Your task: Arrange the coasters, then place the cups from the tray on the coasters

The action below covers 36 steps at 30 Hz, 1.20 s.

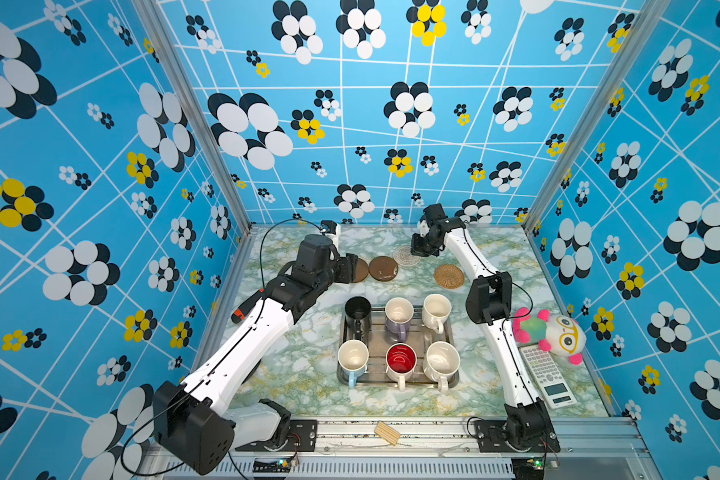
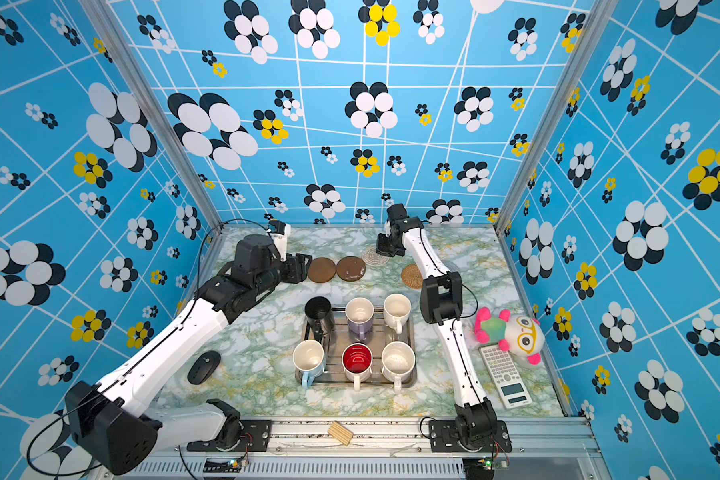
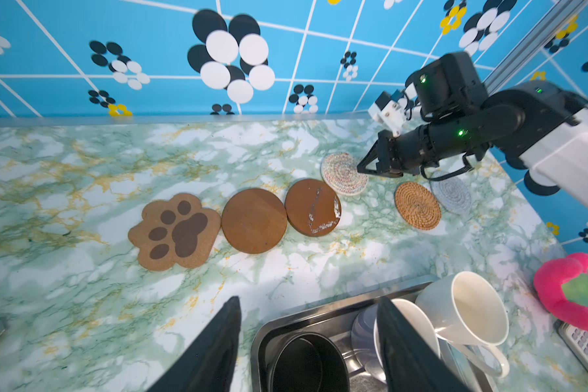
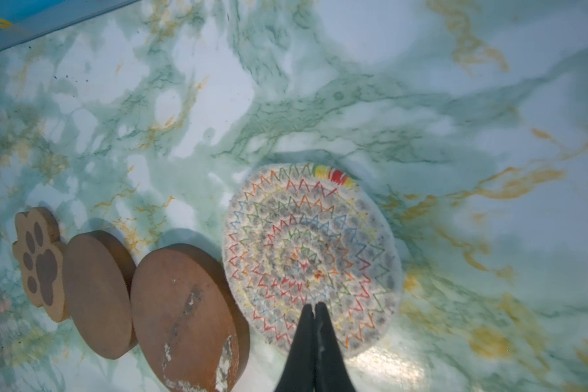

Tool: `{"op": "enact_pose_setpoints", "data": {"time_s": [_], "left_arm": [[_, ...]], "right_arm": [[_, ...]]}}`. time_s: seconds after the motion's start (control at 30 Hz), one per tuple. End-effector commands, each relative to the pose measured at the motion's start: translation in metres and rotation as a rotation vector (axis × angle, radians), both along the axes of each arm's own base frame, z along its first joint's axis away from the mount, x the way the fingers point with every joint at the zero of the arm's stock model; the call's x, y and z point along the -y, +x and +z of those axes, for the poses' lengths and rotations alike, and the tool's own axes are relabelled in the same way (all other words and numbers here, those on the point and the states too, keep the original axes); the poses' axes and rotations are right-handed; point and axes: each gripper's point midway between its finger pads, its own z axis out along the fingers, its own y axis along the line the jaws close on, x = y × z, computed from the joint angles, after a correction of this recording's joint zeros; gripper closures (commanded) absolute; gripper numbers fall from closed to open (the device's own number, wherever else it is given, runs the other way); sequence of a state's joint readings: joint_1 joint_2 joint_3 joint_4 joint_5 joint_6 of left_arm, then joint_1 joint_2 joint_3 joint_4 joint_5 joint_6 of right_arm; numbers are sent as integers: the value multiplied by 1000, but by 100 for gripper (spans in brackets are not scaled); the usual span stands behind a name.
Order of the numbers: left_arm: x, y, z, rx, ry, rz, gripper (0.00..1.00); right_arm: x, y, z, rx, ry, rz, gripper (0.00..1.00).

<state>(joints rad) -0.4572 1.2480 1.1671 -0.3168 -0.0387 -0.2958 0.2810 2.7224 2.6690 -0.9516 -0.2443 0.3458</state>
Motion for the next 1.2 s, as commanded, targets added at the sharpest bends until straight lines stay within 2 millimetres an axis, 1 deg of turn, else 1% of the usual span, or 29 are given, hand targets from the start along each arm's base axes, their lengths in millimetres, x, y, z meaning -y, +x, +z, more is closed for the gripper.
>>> {"op": "enact_pose_setpoints", "data": {"time_s": [0.0, 0.17, 0.3, 0.33, 0.5, 0.7, 0.93, 1.0, 1.17], "left_arm": [[-10, -4, 5, 38, -15, 35, 35], [-16, -11, 3, 45, -14, 45, 35], [-16, -13, 4, 45, -15, 43, 35], [-15, -13, 5, 45, -19, 41, 35], [-15, -15, 6, 48, -24, 37, 35], [-16, -17, 5, 48, -26, 37, 35], [-14, -16, 3, 41, -33, 29, 35], [-13, -16, 3, 41, -39, 25, 35], [-12, -16, 4, 42, -43, 22, 35]], "right_arm": [[-3, 2, -8, -8, 13, -22, 100], [2, -8, -30, -66, -15, -18, 100], [4, -19, -47, -121, -22, -15, 100], [2, -21, -49, -133, -18, -11, 100], [8, -32, -57, -172, -47, -3, 100], [24, -45, -58, -214, -58, -9, 100], [40, -57, -46, -206, -75, -29, 100], [42, -61, -43, -204, -79, -25, 100], [41, -72, -43, -222, -65, -13, 100]]}}
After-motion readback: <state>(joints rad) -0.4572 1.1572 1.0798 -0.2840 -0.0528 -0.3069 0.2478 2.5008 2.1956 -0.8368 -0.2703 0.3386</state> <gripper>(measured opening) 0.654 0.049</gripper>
